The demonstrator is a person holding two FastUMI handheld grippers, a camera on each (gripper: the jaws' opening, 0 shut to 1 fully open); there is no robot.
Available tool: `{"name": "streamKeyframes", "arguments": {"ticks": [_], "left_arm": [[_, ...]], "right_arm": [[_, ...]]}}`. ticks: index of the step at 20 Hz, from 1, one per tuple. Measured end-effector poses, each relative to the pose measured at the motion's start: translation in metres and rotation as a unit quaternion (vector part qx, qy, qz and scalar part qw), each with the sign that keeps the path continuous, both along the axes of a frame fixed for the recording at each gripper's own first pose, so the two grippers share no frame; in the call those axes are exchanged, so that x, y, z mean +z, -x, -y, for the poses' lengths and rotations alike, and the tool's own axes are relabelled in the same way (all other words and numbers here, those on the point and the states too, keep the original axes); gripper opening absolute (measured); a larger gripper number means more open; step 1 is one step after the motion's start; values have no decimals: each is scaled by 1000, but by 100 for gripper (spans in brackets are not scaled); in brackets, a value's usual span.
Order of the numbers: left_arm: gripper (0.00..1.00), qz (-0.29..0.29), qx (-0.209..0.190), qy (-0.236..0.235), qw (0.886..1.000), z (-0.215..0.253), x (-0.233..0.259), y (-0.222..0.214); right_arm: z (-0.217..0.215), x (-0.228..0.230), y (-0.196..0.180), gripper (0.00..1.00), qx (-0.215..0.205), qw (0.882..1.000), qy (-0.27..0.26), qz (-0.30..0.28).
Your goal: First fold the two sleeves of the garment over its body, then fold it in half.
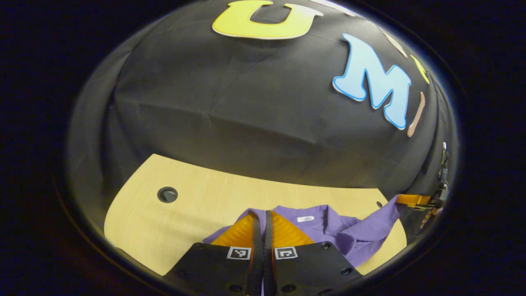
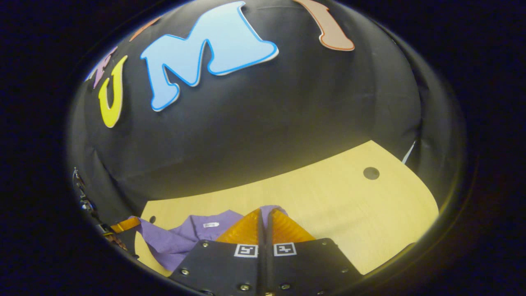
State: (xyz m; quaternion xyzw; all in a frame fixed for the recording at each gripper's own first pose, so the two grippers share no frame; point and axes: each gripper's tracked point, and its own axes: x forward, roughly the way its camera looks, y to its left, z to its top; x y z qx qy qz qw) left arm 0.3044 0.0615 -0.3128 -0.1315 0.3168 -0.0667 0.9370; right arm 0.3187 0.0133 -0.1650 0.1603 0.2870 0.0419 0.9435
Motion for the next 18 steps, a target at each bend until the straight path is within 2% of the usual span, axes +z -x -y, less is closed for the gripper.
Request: {"name": "streamKeyframes", "arguments": {"ticks": [6, 10, 14, 18], "left_arm": [[7, 6, 0, -29, 1000, -2, -42, -31], [7, 26, 11, -44, 999, 0, -49, -51], [7, 38, 4, -78, 996, 4, -59, -62], [14, 30, 13, -89, 995, 1, -61, -60]], "right_arm": [[5, -47, -34, 0, -25, 999, 14, -29], [7, -65, -50, 0, -38, 999, 20, -33], [6, -85, -67, 2, -47, 998, 17, -50], [3, -82, -67, 6, -46, 997, 35, -48]]}}
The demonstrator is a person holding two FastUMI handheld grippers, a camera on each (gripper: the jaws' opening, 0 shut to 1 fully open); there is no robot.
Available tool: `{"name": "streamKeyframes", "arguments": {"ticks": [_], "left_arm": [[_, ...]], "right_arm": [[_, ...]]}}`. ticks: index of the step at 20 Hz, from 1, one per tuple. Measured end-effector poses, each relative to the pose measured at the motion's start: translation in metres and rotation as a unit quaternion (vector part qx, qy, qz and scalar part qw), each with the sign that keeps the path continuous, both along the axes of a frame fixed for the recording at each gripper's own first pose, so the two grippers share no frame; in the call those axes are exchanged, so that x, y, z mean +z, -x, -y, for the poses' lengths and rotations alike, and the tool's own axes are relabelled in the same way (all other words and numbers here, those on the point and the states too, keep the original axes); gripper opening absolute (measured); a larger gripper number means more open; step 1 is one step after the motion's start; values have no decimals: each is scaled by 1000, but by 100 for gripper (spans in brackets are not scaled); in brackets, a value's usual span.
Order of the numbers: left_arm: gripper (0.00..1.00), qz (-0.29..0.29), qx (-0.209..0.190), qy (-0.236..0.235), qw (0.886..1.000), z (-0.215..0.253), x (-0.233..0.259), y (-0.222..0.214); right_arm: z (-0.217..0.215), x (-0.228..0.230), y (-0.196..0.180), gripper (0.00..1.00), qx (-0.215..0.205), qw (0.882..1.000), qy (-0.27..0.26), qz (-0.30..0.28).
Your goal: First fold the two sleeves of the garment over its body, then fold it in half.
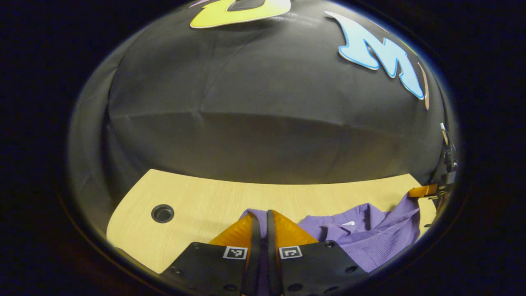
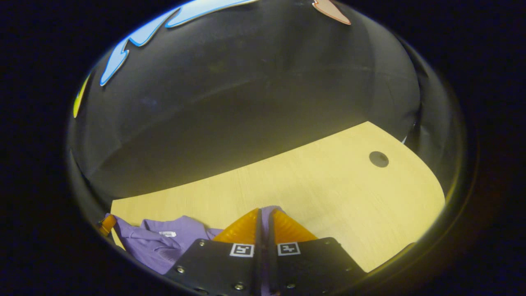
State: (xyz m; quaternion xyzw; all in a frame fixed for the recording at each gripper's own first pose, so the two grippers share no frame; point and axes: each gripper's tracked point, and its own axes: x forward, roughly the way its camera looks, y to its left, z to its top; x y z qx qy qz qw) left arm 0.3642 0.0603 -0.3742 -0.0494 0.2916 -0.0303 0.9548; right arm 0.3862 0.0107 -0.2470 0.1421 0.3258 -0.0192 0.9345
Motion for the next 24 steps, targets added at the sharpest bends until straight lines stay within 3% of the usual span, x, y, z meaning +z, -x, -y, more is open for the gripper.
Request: {"name": "streamKeyframes", "arguments": {"ticks": [2, 4, 5, 8, 9, 11, 17, 19, 24], "left_arm": [[17, -3, 1, 6, 1000, 1, 2, 4], [41, -2, 10, 4, 1000, -1, 7, 5], [53, 3, 16, 4, 1000, -4, 14, 6], [81, 22, 36, 14, 999, -10, 38, 10], [90, 24, 41, 20, 999, -11, 47, 14], [85, 31, 49, 29, 998, -11, 63, 23], [82, 79, 39, 12, 996, 5, 128, 55], [91, 95, 34, -1, 995, 14, 150, 69], [91, 133, 21, -6, 991, 39, 205, 119]], "right_arm": [[-2, 10, 3, 7, 5, 1000, 1, 7], [-4, 16, 4, 13, 12, 1000, 10, 16], [-3, 23, 7, 22, 16, 999, 18, 22], [-1, 45, 16, 17, 25, 997, 52, 43], [0, 51, 17, 38, 29, 996, 60, 54], [-1, 72, 28, 78, 42, 994, 75, 71], [0, 153, 69, 85, 62, 980, 110, 152], [-1, 178, 87, 82, 66, 974, 119, 178], [0, 217, 139, 86, 80, 961, 141, 223]]}}
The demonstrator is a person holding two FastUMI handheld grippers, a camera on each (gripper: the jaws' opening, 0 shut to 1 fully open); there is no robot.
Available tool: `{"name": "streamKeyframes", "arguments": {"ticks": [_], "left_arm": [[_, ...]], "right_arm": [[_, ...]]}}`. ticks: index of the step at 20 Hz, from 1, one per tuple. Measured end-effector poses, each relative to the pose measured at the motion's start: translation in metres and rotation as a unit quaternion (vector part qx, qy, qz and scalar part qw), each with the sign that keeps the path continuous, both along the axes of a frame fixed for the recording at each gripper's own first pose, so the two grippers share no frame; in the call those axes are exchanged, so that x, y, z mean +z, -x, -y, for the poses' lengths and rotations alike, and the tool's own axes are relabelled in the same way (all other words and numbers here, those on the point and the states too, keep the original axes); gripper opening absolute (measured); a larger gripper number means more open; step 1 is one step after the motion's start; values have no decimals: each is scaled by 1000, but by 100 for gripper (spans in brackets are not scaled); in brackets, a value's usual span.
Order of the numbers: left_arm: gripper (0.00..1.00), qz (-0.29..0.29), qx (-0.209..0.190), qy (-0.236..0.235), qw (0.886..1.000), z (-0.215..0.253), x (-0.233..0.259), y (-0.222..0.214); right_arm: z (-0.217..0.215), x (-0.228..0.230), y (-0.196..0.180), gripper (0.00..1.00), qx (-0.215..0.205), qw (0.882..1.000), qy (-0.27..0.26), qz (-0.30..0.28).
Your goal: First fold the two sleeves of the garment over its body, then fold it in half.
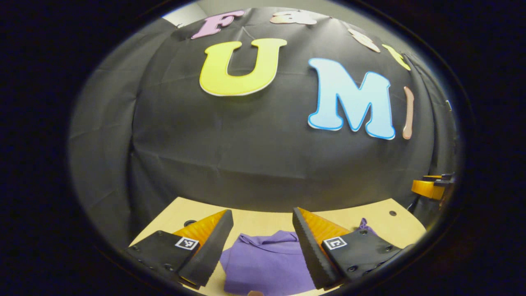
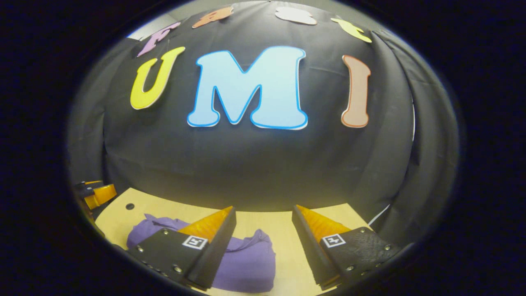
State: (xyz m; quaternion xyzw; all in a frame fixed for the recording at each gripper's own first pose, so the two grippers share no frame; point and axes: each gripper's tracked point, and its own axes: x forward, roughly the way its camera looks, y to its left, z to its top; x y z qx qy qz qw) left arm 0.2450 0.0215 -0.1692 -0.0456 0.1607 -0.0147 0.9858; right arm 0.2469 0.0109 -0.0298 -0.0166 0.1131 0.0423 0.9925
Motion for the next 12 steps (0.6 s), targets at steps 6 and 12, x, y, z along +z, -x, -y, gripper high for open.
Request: {"name": "streamKeyframes", "arguments": {"ticks": [6, 12], "left_arm": [[91, 45, -3, -6, 999, 33, 61, 85], [90, 69, 13, -13, 997, 45, 94, 159]], "right_arm": [[3, 41, 76, 94, 25, 998, -16, 59], [22, 64, 145, 94, 37, 994, -32, 97]]}}
